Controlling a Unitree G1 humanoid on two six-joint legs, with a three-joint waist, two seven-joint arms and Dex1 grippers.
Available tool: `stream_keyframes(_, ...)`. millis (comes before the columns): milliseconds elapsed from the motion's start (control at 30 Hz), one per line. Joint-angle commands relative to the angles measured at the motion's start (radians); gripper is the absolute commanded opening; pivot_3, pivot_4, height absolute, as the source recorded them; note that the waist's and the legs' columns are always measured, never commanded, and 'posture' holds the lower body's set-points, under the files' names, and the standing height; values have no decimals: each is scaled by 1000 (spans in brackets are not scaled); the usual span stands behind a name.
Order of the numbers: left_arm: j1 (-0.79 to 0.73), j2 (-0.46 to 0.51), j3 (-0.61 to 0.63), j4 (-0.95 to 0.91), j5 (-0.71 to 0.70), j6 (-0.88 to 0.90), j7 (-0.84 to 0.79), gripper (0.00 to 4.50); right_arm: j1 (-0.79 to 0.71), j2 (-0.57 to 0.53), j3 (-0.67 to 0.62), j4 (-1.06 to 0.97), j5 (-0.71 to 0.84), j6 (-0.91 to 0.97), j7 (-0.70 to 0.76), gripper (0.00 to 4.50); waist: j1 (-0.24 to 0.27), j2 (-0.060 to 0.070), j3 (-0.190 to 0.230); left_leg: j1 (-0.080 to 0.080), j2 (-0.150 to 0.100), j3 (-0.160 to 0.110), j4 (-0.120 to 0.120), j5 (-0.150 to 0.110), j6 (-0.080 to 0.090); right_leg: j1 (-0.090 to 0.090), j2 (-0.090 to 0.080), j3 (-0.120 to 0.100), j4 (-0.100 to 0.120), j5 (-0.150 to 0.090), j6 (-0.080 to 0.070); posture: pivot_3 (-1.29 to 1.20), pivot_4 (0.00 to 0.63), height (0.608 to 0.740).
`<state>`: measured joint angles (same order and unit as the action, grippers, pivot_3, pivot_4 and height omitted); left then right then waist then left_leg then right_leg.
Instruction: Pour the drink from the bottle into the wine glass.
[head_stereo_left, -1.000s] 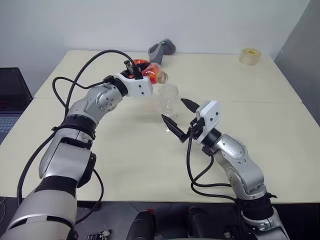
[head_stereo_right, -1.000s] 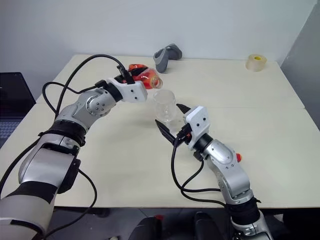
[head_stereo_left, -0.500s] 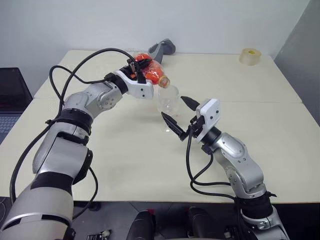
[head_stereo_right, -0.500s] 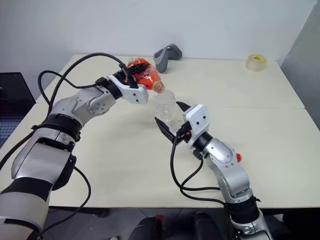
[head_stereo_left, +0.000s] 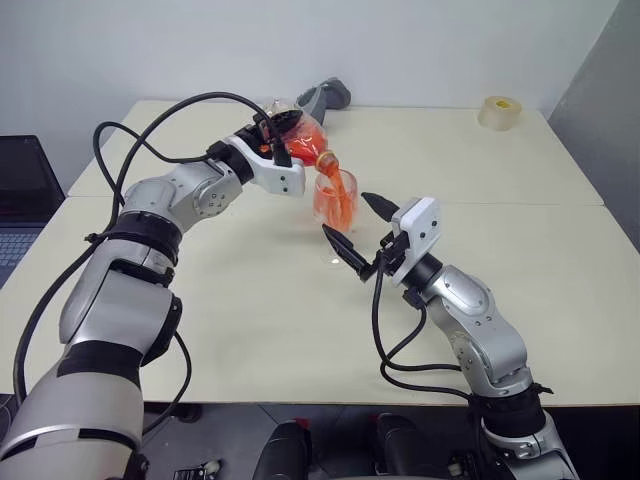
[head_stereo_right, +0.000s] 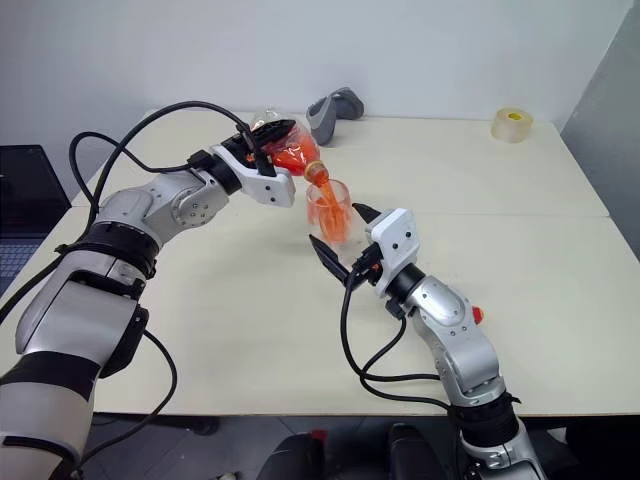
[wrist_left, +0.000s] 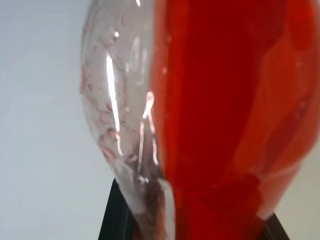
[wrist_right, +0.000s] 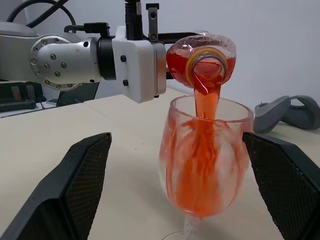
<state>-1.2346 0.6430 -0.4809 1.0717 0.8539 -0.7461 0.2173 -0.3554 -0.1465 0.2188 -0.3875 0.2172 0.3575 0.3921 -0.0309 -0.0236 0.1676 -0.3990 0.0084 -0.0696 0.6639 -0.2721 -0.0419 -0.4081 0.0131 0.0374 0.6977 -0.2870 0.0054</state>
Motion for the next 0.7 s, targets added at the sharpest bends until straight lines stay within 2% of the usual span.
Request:
stream_keyframes(33, -45, 19, 6, 3, -4, 12, 27, 764, -17, 5, -7, -34, 3, -8, -2, 4500, 0, 0, 0, 0, 0, 0, 0, 0, 0, 0, 0, 0, 0, 0, 0, 0, 150, 740)
stream_keyframes(700, -53, 12, 3, 55, -3, 45, 48, 763, -4, 6, -7, -58, 11, 5, -7, 4500, 0, 0, 0, 0, 0, 1, 0, 0, 0, 0, 0, 0, 0, 0, 0, 0, 150, 740)
